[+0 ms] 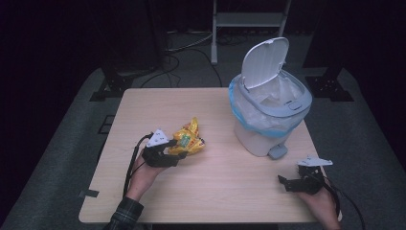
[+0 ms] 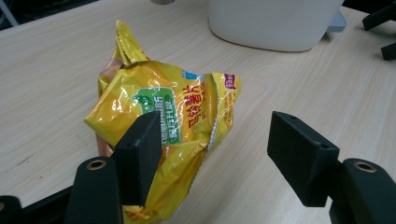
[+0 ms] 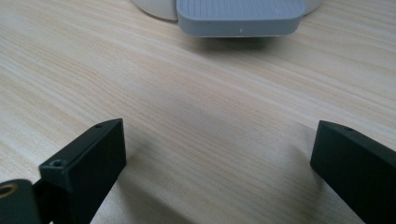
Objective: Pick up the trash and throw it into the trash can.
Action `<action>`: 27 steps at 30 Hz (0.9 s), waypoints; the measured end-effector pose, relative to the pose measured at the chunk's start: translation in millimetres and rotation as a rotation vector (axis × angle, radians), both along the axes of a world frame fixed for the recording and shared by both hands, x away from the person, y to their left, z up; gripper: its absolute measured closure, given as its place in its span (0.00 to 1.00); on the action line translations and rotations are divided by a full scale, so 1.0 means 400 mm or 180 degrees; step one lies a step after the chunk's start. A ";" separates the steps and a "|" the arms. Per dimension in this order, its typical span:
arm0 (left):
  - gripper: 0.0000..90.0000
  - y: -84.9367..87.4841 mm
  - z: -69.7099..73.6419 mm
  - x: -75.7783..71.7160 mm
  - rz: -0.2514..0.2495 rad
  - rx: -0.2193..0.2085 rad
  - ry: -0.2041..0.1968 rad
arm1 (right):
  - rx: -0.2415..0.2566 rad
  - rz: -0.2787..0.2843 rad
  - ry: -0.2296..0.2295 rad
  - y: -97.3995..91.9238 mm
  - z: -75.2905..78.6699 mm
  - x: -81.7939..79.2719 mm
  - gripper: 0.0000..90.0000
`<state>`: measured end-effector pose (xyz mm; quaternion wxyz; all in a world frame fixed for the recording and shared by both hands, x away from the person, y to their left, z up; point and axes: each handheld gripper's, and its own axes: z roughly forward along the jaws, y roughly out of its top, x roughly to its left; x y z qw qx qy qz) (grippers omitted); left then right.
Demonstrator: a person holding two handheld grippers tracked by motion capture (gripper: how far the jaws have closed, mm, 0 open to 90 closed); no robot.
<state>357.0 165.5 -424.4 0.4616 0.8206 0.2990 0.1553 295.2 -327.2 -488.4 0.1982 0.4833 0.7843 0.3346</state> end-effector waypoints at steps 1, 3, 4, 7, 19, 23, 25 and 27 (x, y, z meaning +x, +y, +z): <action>0.39 -0.004 0.001 0.004 -0.0006 0.0021 0.0005 | 0.0000 0.0000 0.0000 0.000 0.000 0.000 0.03; 0.39 -0.019 -0.001 0.015 -0.0054 0.0088 0.0029 | 0.0001 -0.0001 0.0001 0.000 0.000 0.000 0.03; 0.39 -0.022 -0.005 0.018 -0.0057 0.0078 0.0039 | 0.0000 -0.0001 0.0001 0.000 0.000 0.000 0.03; 0.41 -0.027 -0.013 0.027 -0.0058 0.0093 0.0064 | 0.0000 -0.0001 0.0001 0.000 0.000 0.000 0.03; 0.49 -0.054 -0.050 0.055 -0.0135 0.0210 0.0078 | -0.0001 0.0001 -0.0001 0.000 0.000 0.000 0.03; 0.56 -0.060 -0.055 0.059 -0.0136 0.0246 0.0061 | -0.0001 0.0001 -0.0001 0.000 0.000 0.000 0.03; 0.61 -0.064 -0.058 0.059 -0.0136 0.0259 0.0048 | -0.0001 0.0002 -0.0002 0.000 0.000 0.000 0.03; 0.69 -0.067 -0.059 0.059 -0.0140 0.0277 0.0047 | -0.0001 0.0002 -0.0001 0.000 0.000 0.000 0.03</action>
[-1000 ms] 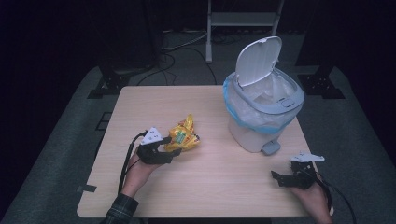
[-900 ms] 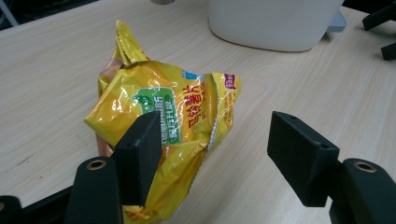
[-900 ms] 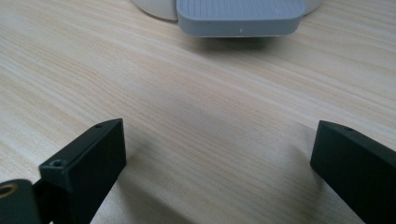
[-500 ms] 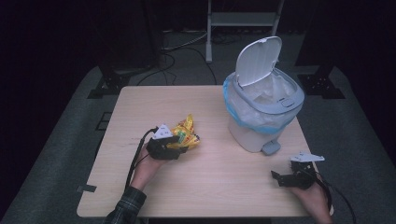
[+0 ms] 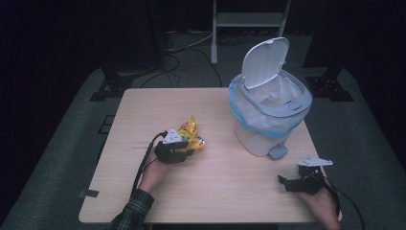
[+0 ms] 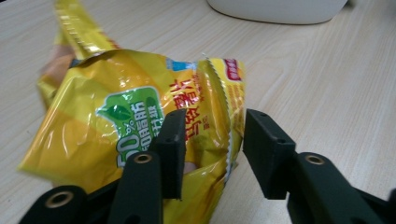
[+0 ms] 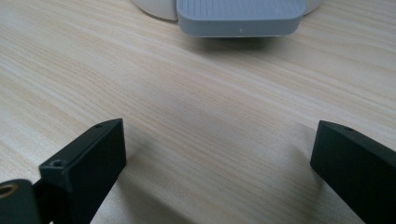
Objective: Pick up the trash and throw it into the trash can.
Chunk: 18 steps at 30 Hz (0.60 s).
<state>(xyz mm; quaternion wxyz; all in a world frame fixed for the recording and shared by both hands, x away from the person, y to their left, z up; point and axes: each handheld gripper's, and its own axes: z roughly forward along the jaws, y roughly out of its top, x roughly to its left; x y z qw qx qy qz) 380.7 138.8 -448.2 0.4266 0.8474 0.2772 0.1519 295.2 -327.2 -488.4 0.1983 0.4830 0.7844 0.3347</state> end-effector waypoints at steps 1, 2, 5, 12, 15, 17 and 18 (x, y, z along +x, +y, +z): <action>0.69 -0.003 -0.002 0.000 -0.0001 -0.0006 0.0013 | 0.0000 -0.0001 0.0000 0.000 0.000 0.000 0.03; 0.72 -0.004 -0.002 0.001 -0.0001 -0.0005 0.0019 | 0.0000 0.0000 0.0000 0.000 0.000 0.000 0.03; 0.77 -0.007 -0.003 0.002 -0.0020 -0.0029 0.0048 | 0.0001 0.0000 0.0000 0.000 0.000 0.000 0.03; 0.90 -0.010 -0.002 0.002 -0.0061 -0.0063 0.0097 | 0.0000 0.0000 0.0000 0.000 0.000 0.000 0.03; 0.95 -0.009 -0.001 0.003 -0.0081 -0.0089 0.0137 | 0.0001 -0.0001 0.0000 0.000 0.000 0.000 0.03; 0.97 -0.008 -0.003 0.005 -0.0095 -0.0105 0.0185 | 0.0001 -0.0001 0.0001 0.000 0.000 0.000 0.03; 0.98 -0.008 -0.003 0.005 -0.0095 -0.0105 0.0185 | 0.0001 -0.0001 0.0001 0.000 0.000 0.000 0.03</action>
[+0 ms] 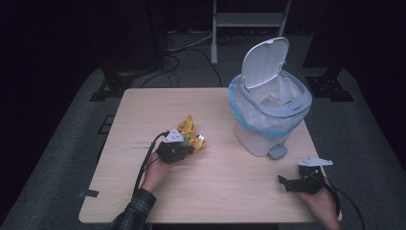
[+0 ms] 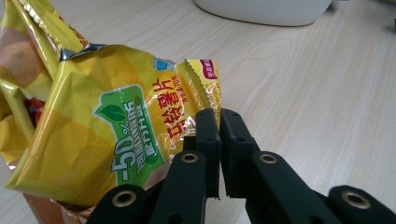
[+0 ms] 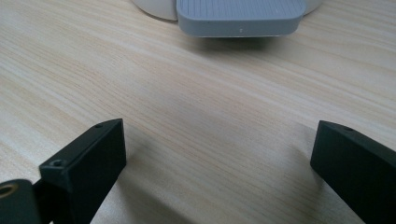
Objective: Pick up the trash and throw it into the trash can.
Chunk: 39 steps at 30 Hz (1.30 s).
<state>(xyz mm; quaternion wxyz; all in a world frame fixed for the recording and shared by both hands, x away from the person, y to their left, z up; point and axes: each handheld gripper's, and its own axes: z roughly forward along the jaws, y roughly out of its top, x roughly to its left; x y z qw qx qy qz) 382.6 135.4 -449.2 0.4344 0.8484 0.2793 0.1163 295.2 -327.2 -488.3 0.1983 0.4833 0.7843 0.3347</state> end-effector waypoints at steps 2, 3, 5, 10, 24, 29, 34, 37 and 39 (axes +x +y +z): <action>0.98 0.002 0.003 -0.001 -0.0020 -0.0027 -0.0002 | 0.0000 0.0000 0.0000 0.000 0.000 0.000 0.03; 0.99 0.003 0.006 -0.002 -0.0020 -0.0062 -0.0008 | 0.0002 0.0001 -0.0001 0.000 0.000 0.000 0.03; 0.99 0.007 0.014 -0.005 -0.0013 -0.0109 -0.0028 | 0.0001 0.0001 0.0000 0.000 0.000 0.000 0.03; 0.99 0.020 0.026 -0.008 0.0000 -0.0238 -0.0014 | 0.0000 0.0001 0.0001 0.000 0.000 0.000 0.03; 0.99 0.039 0.077 -0.024 -0.0157 -0.0577 0.0025 | 0.0000 0.0001 -0.0001 0.000 0.000 0.000 0.03; 0.99 0.046 0.109 -0.034 -0.0203 -0.0749 -0.0003 | 0.0002 0.0001 -0.0001 0.000 0.000 0.000 0.03; 0.99 0.054 0.139 -0.038 -0.0264 -0.0868 -0.0029 | 0.0004 -0.0001 0.0002 0.000 0.000 0.000 0.03; 0.99 0.059 0.162 -0.039 -0.0318 -0.0959 -0.0019 | 0.0004 -0.0001 0.0003 0.000 0.000 0.000 0.03; 0.99 0.060 0.177 -0.040 -0.0360 -0.0990 -0.0021 | 0.0004 -0.0002 0.0003 0.000 0.000 0.000 0.03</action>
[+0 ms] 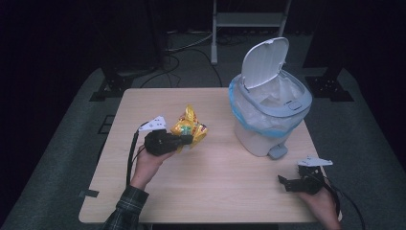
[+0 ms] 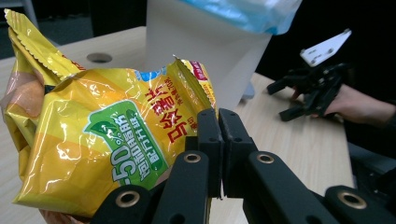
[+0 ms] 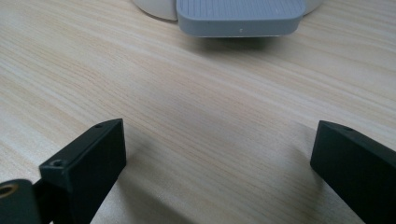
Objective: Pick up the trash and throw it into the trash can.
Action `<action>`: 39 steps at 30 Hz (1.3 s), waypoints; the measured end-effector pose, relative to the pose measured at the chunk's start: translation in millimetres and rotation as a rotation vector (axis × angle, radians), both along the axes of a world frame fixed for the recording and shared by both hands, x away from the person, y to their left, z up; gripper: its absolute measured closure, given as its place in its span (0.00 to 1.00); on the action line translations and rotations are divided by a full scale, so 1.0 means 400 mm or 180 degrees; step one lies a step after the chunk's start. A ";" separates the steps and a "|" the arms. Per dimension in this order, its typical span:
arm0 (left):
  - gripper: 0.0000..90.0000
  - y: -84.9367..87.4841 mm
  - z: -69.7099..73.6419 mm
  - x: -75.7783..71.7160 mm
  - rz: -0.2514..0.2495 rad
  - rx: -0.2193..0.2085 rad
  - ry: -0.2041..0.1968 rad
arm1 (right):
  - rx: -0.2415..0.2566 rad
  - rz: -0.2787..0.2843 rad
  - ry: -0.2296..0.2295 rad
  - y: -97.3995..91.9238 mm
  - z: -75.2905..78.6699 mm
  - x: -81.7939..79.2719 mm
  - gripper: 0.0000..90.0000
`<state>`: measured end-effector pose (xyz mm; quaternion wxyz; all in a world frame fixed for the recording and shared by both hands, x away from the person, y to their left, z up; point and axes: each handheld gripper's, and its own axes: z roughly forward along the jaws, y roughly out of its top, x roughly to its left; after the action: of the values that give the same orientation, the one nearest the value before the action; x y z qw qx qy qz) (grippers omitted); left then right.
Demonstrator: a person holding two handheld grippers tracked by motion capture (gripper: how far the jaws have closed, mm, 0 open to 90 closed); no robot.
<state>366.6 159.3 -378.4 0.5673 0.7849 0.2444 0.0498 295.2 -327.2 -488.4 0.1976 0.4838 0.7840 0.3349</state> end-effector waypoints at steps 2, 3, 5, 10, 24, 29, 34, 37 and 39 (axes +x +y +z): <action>0.99 0.000 0.015 -0.001 -0.0029 -0.0019 -0.0019 | -0.0001 0.0001 -0.0001 0.000 0.000 0.000 0.03; 0.99 0.000 0.021 -0.003 -0.0041 -0.0040 -0.0028 | -0.0002 0.0001 -0.0001 0.000 0.000 0.000 0.03; 0.99 -0.001 0.035 -0.004 -0.0070 -0.0068 -0.0056 | -0.0003 -0.0001 0.0000 0.000 0.000 0.000 0.03; 0.99 -0.007 0.071 -0.010 -0.0137 -0.0156 -0.0098 | 0.0000 0.0001 -0.0003 0.000 0.000 0.000 0.03; 0.99 -0.022 0.161 -0.013 -0.0315 -0.0350 -0.0195 | 0.0004 -0.0008 -0.0003 0.000 0.000 0.000 0.03; 0.99 -0.028 0.191 -0.014 -0.0389 -0.0441 -0.0231 | 0.0000 -0.0005 -0.0001 0.000 0.000 0.000 0.03; 0.99 -0.039 0.219 -0.015 -0.0473 -0.0532 -0.0253 | -0.0001 -0.0005 0.0000 0.000 0.000 0.000 0.03; 0.99 -0.048 0.235 -0.014 -0.0513 -0.0538 -0.0278 | 0.0000 -0.0005 -0.0001 0.000 0.000 0.000 0.03; 0.99 -0.054 0.246 -0.013 -0.0550 -0.0564 -0.0291 | 0.0000 -0.0006 -0.0001 0.000 0.000 0.000 0.03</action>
<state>361.2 137.8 -280.0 0.6472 0.7467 0.1531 0.0147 295.3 -327.2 -488.4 0.1980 0.4845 0.7836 0.3348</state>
